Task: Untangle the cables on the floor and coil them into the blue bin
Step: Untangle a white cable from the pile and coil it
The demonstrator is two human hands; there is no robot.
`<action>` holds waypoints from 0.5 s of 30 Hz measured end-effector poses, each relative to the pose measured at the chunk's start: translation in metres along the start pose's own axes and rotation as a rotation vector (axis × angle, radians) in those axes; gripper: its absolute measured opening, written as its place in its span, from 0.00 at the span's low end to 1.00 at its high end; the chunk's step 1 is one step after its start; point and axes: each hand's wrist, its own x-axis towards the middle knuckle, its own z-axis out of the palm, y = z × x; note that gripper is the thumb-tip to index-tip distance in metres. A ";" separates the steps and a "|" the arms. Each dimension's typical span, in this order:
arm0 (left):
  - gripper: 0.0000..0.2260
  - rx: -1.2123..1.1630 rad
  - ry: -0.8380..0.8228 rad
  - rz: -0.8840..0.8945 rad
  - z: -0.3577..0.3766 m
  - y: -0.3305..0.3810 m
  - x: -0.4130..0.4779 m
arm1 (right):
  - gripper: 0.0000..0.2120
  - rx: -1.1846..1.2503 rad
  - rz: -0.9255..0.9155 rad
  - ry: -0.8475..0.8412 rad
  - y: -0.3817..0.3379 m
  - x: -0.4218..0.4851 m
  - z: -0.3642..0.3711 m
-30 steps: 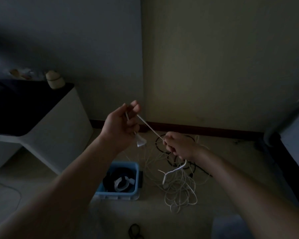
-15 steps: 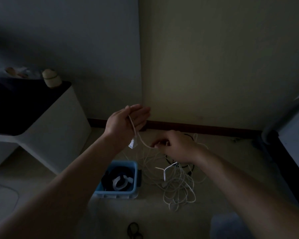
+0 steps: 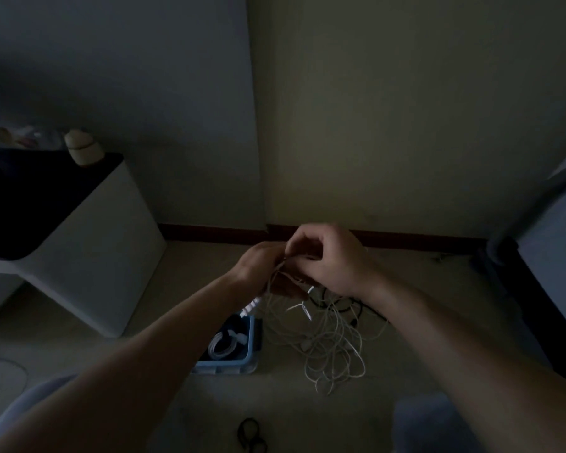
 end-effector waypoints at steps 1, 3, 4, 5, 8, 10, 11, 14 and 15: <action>0.17 -0.004 -0.047 -0.021 0.002 0.002 -0.003 | 0.10 -0.001 -0.009 0.062 0.000 0.000 -0.001; 0.22 -0.015 -0.147 -0.042 0.004 0.005 -0.007 | 0.13 -0.039 -0.013 0.157 0.002 0.002 -0.004; 0.24 -0.017 -0.170 -0.050 0.005 0.006 -0.008 | 0.14 -0.067 -0.002 0.182 0.003 0.002 -0.006; 0.25 -0.016 -0.177 -0.064 0.005 0.006 -0.007 | 0.15 -0.107 0.014 0.200 0.004 0.002 -0.008; 0.25 -0.003 -0.187 -0.081 0.002 0.004 -0.003 | 0.18 -0.223 0.058 0.236 0.007 0.001 -0.014; 0.22 -0.027 -0.189 -0.086 -0.002 0.003 -0.002 | 0.20 -0.245 0.062 0.262 0.008 0.003 -0.018; 0.21 -0.041 -0.190 -0.080 -0.003 0.003 -0.002 | 0.21 -0.240 0.060 0.271 0.009 0.004 -0.019; 0.21 -0.039 -0.209 -0.023 -0.005 0.004 -0.002 | 0.22 -0.193 0.074 0.264 0.014 0.006 -0.022; 0.22 -0.031 -0.224 -0.008 -0.005 0.003 -0.002 | 0.22 -0.173 0.082 0.261 0.016 0.006 -0.022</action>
